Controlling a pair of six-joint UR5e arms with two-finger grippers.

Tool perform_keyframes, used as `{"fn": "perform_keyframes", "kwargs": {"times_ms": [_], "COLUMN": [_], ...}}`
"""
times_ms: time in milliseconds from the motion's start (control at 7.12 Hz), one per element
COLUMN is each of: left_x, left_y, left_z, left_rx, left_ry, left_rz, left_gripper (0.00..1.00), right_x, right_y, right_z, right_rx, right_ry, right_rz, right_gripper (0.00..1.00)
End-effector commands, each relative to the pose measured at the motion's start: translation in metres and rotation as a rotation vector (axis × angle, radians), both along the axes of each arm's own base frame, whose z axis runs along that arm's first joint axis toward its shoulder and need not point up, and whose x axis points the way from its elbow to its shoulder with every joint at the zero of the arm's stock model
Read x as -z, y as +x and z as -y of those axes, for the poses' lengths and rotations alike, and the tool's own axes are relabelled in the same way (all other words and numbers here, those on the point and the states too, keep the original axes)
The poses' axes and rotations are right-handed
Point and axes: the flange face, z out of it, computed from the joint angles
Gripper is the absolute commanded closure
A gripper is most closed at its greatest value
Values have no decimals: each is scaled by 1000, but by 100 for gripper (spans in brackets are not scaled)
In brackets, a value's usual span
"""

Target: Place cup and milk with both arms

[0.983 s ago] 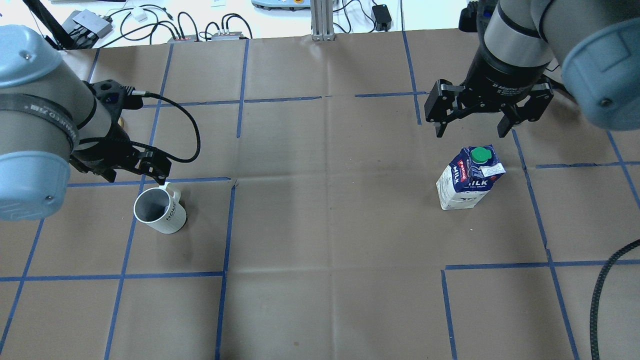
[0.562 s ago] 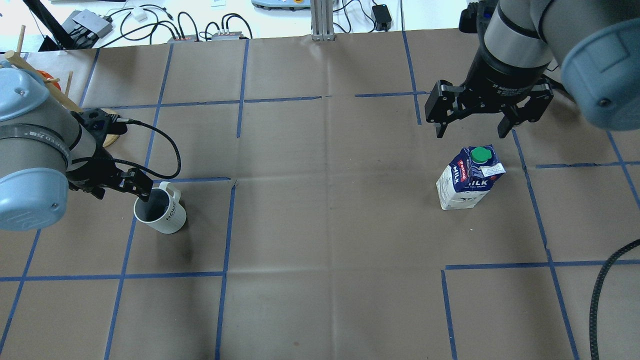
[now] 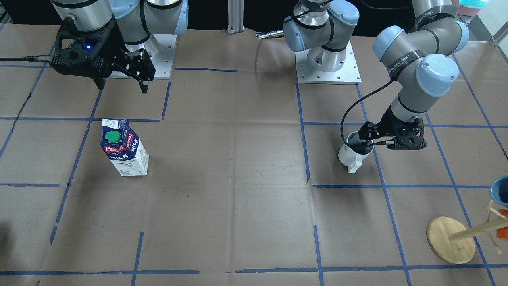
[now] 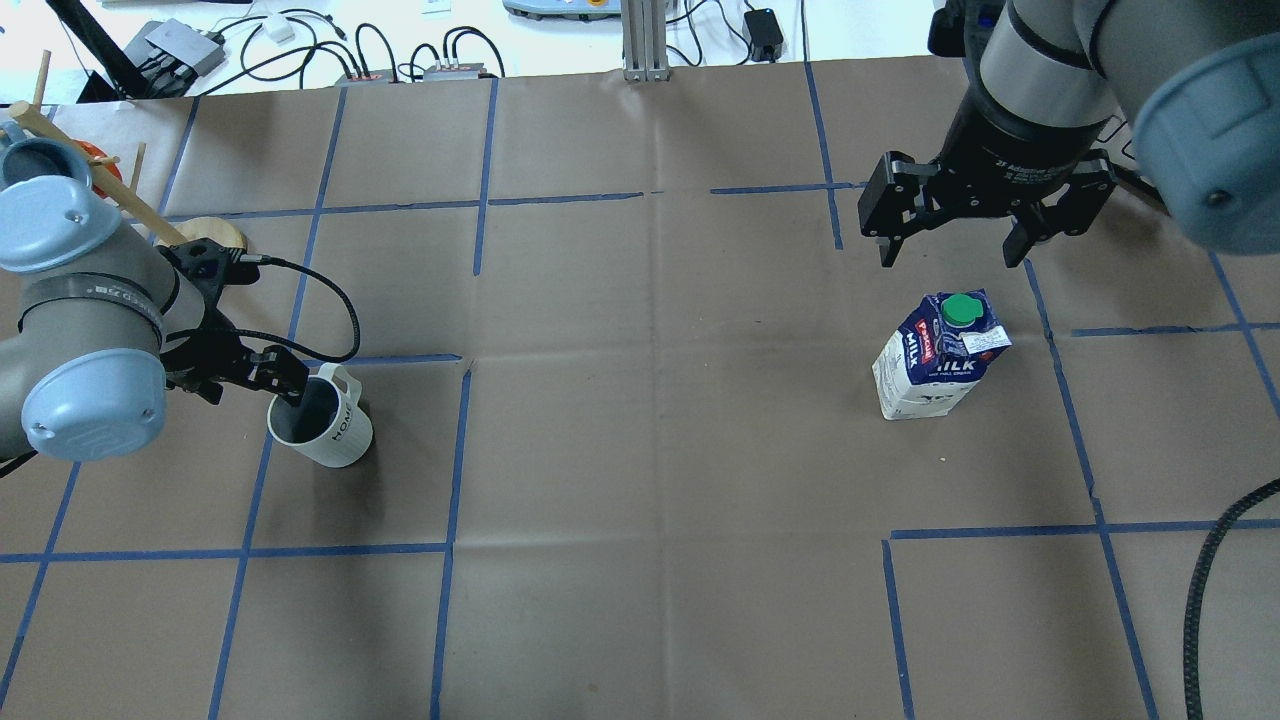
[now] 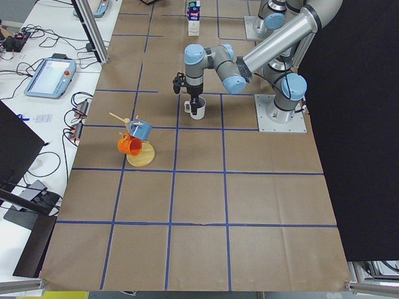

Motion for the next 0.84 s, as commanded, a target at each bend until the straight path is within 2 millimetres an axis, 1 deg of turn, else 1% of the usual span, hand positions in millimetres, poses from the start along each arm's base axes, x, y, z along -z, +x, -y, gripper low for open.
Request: {"fn": "perform_keyframes", "kwargs": {"times_ms": [0, 140, 281, 421, 562, 702], "left_x": [15, 23, 24, 23, 22, 23], "left_y": [-2, -3, -3, -3, -3, -2], "left_z": [1, -4, -3, -2, -1, -1], "left_rx": [-5, -7, -8, -11, -11, -13], "left_ry": [20, 29, 26, 23, 20, 21], "left_rz": [-34, -37, -36, -35, -33, -34], "left_gripper": [7, 18, 43, 71, 86, 97], "right_x": [0, 0, 0, 0, 0, -1], "right_y": [-1, -1, -2, -4, -7, -11], "right_z": [0, 1, 2, 2, 3, 4], "right_rx": [2, 0, -9, -12, -18, -22], "right_ry": [-1, -2, -4, -5, -3, -5], "right_rz": [0, -1, -1, -3, -3, -3], "right_gripper": [0, 0, 0, 0, 0, 0]}}
